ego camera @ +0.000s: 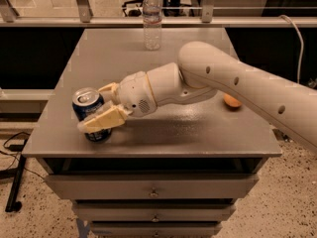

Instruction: Pick pepsi can

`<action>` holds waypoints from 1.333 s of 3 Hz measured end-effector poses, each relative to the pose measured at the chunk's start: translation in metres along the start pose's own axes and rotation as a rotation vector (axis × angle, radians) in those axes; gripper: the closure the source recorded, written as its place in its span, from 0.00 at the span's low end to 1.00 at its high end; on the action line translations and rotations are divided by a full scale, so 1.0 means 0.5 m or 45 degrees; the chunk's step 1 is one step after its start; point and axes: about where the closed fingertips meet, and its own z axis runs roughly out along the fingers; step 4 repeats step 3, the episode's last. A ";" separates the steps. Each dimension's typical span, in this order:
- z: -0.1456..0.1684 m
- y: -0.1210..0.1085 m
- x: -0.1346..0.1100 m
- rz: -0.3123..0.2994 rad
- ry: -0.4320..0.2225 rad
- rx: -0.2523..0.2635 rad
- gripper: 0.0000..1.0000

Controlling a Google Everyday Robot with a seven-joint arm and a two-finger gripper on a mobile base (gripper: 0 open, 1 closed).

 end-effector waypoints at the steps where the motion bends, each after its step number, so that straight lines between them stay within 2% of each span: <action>1: -0.010 -0.007 -0.003 0.004 0.003 0.022 0.72; 2: -0.084 -0.046 -0.087 0.022 -0.004 0.073 1.00; 4: -0.088 -0.048 -0.094 0.021 -0.007 0.076 1.00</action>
Offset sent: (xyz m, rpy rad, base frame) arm 0.0310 -0.0275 0.0463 -0.0256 -0.0137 -0.0767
